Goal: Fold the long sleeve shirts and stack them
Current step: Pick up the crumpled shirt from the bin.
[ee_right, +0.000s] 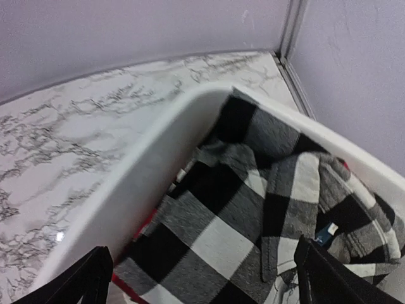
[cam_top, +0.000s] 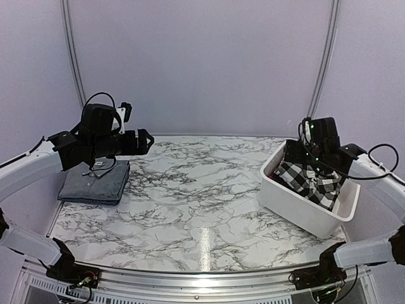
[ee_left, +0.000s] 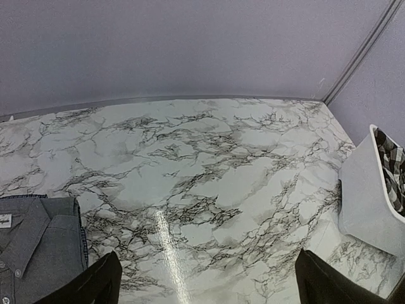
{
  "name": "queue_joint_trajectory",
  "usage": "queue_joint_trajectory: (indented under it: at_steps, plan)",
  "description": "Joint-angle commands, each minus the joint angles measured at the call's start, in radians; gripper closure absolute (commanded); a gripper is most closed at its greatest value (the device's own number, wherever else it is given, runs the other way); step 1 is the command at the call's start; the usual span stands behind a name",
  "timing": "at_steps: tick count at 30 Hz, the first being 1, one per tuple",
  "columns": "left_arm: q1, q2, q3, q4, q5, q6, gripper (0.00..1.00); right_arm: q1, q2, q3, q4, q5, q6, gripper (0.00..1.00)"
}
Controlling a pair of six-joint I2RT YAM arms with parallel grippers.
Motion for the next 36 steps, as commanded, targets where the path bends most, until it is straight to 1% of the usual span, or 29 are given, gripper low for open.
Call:
queue_joint_trajectory:
  at_steps: [1,6,8,10,12,13,14,18,20,23,26,29,32,36]
  plan:
    - [0.004,-0.001,0.02,-0.023,0.0,0.009,0.01,-0.095,-0.003,-0.128,0.014,0.048,0.079,0.05]
    - [0.003,0.003,0.021,-0.026,0.002,0.01,0.01,-0.181,-0.008,-0.261,0.083,0.036,0.126,0.11]
    - [0.003,0.006,0.021,-0.026,0.001,0.011,0.01,-0.202,-0.007,-0.302,0.12,0.028,0.138,0.12]
    - [0.003,0.01,0.021,-0.025,0.002,0.011,0.01,-0.228,-0.002,-0.342,0.165,-0.01,0.148,0.13]
    - [0.004,0.013,0.022,-0.026,0.002,0.011,0.01,-0.247,0.007,-0.371,0.21,-0.061,0.154,0.17]
    - [0.003,0.012,0.022,-0.027,0.002,0.011,0.01,-0.25,0.011,-0.381,0.226,-0.078,0.157,0.22]
    - [0.003,0.013,0.021,-0.027,0.002,0.012,0.01,-0.252,0.015,-0.382,0.235,-0.092,0.16,0.29]
    - [0.004,0.004,0.022,-0.03,0.0,0.013,0.01,-0.252,0.008,-0.328,0.212,-0.114,0.158,0.61]
    - [0.003,-0.001,0.022,-0.031,-0.001,0.014,0.01,-0.252,-0.01,-0.281,0.183,-0.107,0.144,0.74]
    - [0.004,-0.008,0.022,-0.033,-0.002,0.013,0.01,-0.249,-0.035,-0.205,0.136,-0.112,0.103,0.9]
    - [0.004,-0.009,0.023,-0.033,-0.001,0.013,0.01,-0.235,-0.046,-0.123,0.105,-0.138,0.055,0.99]
    - [0.004,-0.006,0.029,-0.033,0.006,0.014,0.01,-0.187,-0.043,-0.031,0.068,-0.115,0.017,1.0]
    - [0.004,-0.004,0.035,-0.033,0.013,0.012,0.01,-0.098,-0.026,0.071,0.035,-0.06,-0.02,1.0]
    - [0.004,-0.005,0.04,-0.036,0.027,0.016,0.01,0.011,0.024,0.25,-0.007,0.001,-0.063,1.0]
